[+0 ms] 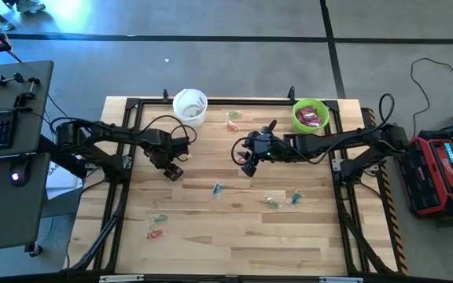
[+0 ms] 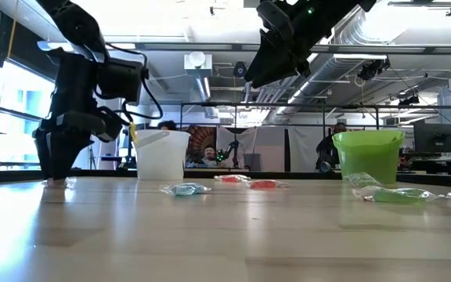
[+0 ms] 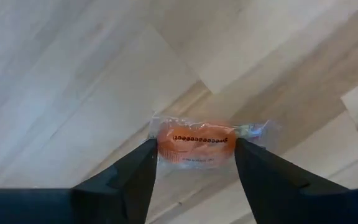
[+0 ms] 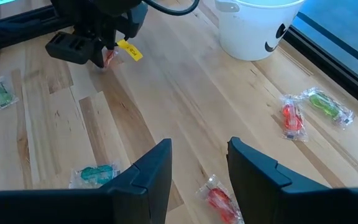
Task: Sort candy by brand, put in halloween buckets
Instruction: Put the orange gummy into the white bucket
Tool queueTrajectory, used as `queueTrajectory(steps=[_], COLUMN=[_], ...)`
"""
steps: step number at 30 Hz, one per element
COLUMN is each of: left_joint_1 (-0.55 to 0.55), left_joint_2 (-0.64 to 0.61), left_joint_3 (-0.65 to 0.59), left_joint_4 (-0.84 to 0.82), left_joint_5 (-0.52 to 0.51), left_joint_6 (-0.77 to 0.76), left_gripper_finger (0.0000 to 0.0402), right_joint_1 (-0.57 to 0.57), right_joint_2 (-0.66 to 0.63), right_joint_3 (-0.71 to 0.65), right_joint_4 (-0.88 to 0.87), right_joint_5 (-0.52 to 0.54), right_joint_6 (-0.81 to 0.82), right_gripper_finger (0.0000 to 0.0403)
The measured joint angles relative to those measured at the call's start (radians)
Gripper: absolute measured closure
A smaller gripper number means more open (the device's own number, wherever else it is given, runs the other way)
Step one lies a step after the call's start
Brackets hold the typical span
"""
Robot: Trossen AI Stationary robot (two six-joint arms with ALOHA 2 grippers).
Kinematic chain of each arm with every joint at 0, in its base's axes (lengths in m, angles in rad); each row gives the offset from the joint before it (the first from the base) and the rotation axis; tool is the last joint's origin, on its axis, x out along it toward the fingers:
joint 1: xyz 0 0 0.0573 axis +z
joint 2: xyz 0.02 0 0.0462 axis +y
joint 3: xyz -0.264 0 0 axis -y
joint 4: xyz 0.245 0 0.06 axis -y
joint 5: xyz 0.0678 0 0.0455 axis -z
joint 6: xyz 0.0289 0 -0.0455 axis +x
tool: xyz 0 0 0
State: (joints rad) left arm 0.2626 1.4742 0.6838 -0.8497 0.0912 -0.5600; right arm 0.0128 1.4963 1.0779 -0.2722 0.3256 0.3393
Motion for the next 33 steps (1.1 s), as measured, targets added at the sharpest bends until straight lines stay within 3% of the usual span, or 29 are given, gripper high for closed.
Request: queueTrajectory(steps=[11,18,25,33], left_joint_1=[0.000,0.000,0.038,0.197], left_joint_2=[-0.070,-0.126,-0.151,-0.142], left_joint_3=[-0.001,0.035,0.176,0.425], left_joint_4=[-0.003,-0.038,-0.059,-0.103], left_joint_5=[0.008,0.012,0.011,-0.016], left_joint_6=[0.005,0.004,0.010,0.099], left_gripper_finger=[0.0265,0.0285,0.0286,0.0286], right_joint_1=[0.000,0.000,0.000,-0.002], right_joint_2=[0.000,0.000,0.000,0.000], right_joint_3=[0.000,0.000,0.000,0.000], right_joint_4=[0.000,0.000,0.000,0.000], right_joint_5=[0.000,0.000,0.012,0.012], right_joint_6=[-0.007,-0.008,-0.008,-0.004], right_gripper_finger=[0.0261,0.0261,0.0261,0.0261])
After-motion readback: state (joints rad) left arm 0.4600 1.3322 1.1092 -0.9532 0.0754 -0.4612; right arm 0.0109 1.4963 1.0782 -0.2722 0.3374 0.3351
